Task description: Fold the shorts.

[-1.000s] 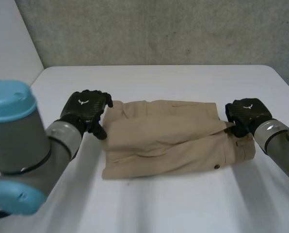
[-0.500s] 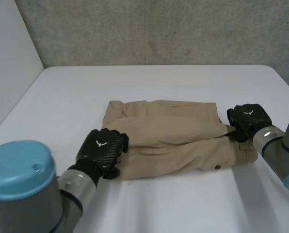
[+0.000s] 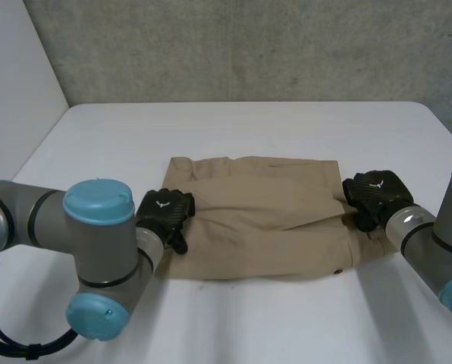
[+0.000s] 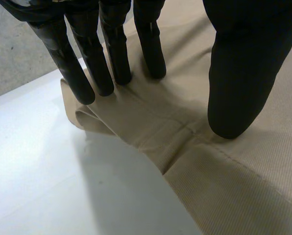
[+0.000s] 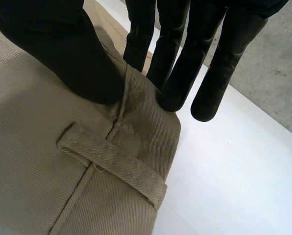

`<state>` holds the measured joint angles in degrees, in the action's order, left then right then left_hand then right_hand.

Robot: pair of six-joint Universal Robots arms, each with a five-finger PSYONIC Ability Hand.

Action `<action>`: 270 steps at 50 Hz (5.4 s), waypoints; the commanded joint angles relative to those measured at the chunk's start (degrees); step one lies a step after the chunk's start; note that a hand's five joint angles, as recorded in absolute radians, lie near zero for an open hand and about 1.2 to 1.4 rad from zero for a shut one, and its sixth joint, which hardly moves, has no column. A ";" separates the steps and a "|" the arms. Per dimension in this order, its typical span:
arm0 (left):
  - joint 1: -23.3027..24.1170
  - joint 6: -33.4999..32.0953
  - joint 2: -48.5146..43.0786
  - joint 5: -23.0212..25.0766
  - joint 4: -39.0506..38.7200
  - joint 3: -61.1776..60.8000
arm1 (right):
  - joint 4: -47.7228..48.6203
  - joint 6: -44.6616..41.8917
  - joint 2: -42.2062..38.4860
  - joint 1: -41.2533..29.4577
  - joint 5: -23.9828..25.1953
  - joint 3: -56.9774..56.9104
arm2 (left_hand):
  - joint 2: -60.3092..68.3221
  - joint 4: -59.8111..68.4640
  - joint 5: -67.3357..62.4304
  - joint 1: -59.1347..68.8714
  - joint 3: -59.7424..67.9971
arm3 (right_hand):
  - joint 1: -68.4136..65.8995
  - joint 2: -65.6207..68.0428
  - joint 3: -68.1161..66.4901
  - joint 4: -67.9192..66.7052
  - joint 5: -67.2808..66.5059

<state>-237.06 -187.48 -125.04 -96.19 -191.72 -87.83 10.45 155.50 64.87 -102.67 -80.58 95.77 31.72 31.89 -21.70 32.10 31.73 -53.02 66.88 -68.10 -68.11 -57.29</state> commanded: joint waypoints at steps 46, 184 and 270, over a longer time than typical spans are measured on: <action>-2.09 0.18 27.36 0.47 2.04 -2.26 | -11.14 -4.42 19.66 0.10 0.33 -8.74 | 48.28 48.11 -48.30 47.90 48.27 | -26.98 13.12 -11.90 -11.89 -12.71; 0.28 0.19 13.59 -3.57 -3.66 -18.96 | 0.36 -4.59 -0.35 -6.93 -1.78 -2.60 | 10.12 9.94 -10.13 9.73 10.11 | -26.98 13.12 -11.90 -11.89 -12.71; -4.91 -10.01 13.26 0.56 5.92 10.03 | -28.47 -17.24 1.50 -2.98 0.77 -29.14 | 48.28 48.11 -48.30 47.90 48.27 | -26.98 13.12 -11.90 -11.89 -12.71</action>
<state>-241.64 -197.20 -95.99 -95.65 -185.43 -83.04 -18.85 143.98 77.89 -105.81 -79.44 67.40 68.54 68.74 -55.77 63.53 68.24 -54.65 66.89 -68.10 -68.37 -57.54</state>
